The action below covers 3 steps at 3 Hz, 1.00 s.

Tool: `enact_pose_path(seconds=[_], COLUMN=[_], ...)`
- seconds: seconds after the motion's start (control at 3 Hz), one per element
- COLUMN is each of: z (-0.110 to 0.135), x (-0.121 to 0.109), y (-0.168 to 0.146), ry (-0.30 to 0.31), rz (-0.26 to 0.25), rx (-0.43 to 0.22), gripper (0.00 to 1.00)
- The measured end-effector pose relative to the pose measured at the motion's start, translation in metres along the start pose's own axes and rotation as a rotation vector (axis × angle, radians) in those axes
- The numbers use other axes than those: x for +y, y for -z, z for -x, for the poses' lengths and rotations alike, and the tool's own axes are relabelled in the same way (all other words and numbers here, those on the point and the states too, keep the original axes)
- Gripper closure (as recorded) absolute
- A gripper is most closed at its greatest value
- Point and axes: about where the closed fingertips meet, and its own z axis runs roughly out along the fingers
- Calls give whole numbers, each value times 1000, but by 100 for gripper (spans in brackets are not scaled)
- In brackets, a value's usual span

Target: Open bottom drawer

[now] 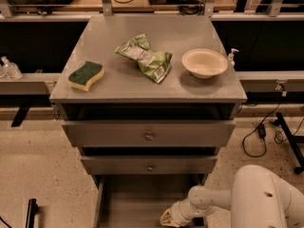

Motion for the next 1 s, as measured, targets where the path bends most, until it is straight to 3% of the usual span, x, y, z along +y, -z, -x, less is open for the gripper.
enact_pose_path(seconds=[0.33,0.67,1.0], z=[0,0,0], x=[0,0,0], y=[0,0,0], ry=[0,0,0], rz=[0,0,0], rx=[0,0,0], gripper=[100,82,59])
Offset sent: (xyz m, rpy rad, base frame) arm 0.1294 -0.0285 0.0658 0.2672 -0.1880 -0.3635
